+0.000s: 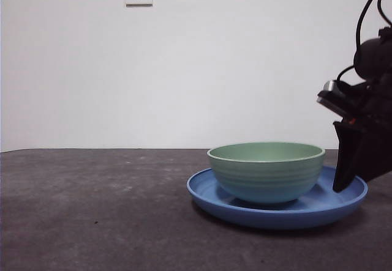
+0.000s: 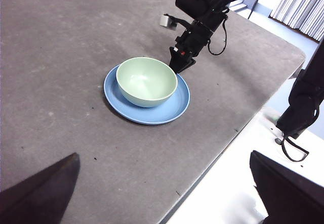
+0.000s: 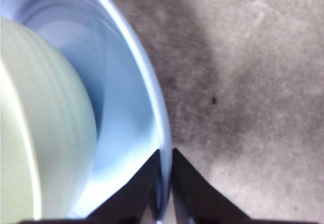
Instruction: Place the green bowl on the blue plate
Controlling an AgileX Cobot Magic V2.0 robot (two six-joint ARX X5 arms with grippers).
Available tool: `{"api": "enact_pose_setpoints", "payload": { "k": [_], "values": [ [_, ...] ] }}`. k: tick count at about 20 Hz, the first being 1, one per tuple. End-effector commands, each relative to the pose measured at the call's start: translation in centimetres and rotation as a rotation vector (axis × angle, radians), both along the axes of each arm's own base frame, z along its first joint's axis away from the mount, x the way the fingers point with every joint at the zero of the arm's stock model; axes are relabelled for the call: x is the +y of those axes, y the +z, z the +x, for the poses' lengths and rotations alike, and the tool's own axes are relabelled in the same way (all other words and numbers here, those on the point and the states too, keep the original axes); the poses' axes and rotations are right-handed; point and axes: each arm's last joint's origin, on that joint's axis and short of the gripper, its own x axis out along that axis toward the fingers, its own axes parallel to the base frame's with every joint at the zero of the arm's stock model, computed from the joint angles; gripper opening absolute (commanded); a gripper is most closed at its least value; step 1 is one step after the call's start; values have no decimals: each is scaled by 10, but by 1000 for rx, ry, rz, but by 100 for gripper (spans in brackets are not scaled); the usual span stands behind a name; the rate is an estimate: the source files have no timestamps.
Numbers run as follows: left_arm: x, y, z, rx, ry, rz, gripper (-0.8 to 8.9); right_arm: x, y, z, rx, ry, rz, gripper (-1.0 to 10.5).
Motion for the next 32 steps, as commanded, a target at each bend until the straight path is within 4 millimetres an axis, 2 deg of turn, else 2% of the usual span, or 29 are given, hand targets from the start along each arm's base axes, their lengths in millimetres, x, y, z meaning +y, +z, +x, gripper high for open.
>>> {"api": "enact_pose_setpoints", "payload": {
  "k": [1, 5, 12, 17, 21, 32],
  "values": [
    [0, 3, 0, -20, -5, -7, 620, 2, 13, 2, -38, 3, 9, 10],
    [0, 3, 0, -20, -5, -7, 620, 7, 31, 3, -22, 10, 52, 10],
    [0, 3, 0, -20, -5, -7, 620, 49, 52, 8, -67, 54, 94, 10],
    [0, 3, 0, -21, -5, -7, 620, 85, 41, 12, -73, 78, 135, 10],
    [0, 3, 0, -20, -5, -7, 620, 104, 30, 16, -76, 83, 156, 10],
    [0, 3, 0, -18, -4, -9, 620, 110, 3, 25, -28, 37, 111, 10]
  ]
}}
